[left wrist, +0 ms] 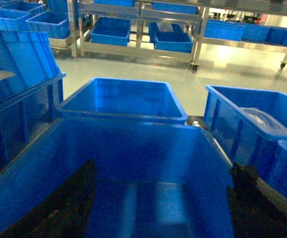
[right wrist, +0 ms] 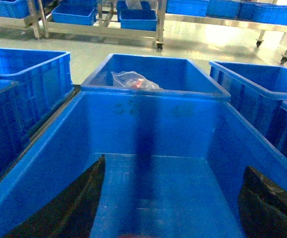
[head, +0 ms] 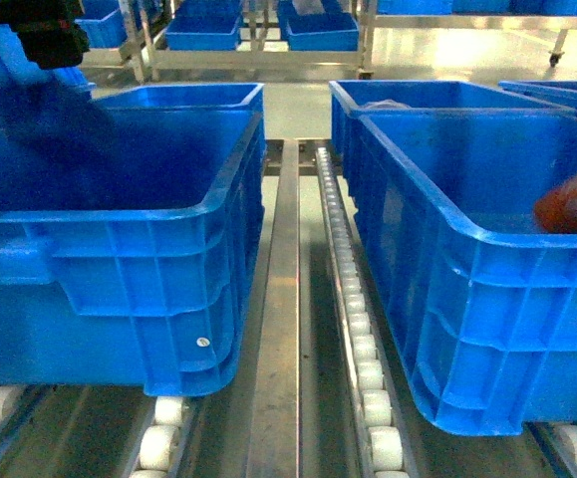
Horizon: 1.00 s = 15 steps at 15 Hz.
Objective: Sort blue parts and orange caps into right shelf containers
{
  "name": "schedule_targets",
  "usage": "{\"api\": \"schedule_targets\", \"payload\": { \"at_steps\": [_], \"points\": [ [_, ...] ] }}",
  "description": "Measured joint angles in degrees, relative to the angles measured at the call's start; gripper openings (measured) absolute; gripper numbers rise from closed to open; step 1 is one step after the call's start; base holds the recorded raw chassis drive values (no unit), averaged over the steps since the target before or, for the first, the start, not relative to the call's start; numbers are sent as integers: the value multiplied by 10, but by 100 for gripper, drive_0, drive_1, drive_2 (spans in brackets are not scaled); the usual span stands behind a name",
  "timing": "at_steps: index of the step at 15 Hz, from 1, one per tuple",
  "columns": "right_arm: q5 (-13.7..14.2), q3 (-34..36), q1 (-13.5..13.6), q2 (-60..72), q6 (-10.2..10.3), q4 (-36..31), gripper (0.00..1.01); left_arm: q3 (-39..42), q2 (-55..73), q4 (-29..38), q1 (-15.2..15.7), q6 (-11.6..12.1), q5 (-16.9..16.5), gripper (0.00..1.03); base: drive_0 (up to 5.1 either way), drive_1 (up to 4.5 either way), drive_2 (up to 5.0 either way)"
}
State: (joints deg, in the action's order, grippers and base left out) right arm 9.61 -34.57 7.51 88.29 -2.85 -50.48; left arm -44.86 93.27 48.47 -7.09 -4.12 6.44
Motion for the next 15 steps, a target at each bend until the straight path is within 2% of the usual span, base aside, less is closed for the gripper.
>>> {"api": "schedule_targets", "payload": {
  "at_steps": [1, 2, 3, 4, 5, 6, 7, 11, 12, 13, 14, 15],
  "points": [
    [8, 0, 0, 3, 0, -8, 94, 12, -2, -4, 0, 0, -3, 92, 0, 0, 0],
    [13, 1, 0, 3, 0, -16, 100, 23, -6, -3, 0, 1, -5, 100, 0, 0, 0],
    [41, 5, 0, 4, -4, -28, 97, 45, -18, 10, 0, 8, -4, 97, 0, 0, 0],
    [50, 6, 0, 7, -5, -26, 98, 79, -38, 31, -6, 24, 14, 98, 0, 0, 0],
    [51, 7, -1, 7, -5, -26, 98, 81, -41, 33, -7, 31, 15, 98, 0, 0, 0],
    [8, 21, -10, 6, 4, -65, 90, 90, -43, 49, -7, 33, 10, 90, 0, 0, 0],
    [-31, 58, -17, -17, 14, -74, 77, 130, -70, 59, 0, 33, 5, 77, 0, 0, 0],
    [-56, 185, -38, -135, 20, -79, 24, 268, -185, 75, 26, 33, -18, 24, 0, 0, 0],
    [-79, 210, -52, -166, 20, -70, 9, 295, -215, 72, 30, 33, -25, 10, 0, 0, 0],
    [-92, 230, -73, -193, 21, -61, 1, 316, -242, 68, 36, 32, -28, 2, 0, 0, 0],
    [-93, 250, -78, -226, 22, -48, 1, 338, -273, 56, 66, 33, -59, 2, 0, 0, 0],
    [-94, 274, -78, -229, 22, -92, 1, 354, -300, 45, 73, 33, -60, 2, 0, 0, 0]
  ]
}}
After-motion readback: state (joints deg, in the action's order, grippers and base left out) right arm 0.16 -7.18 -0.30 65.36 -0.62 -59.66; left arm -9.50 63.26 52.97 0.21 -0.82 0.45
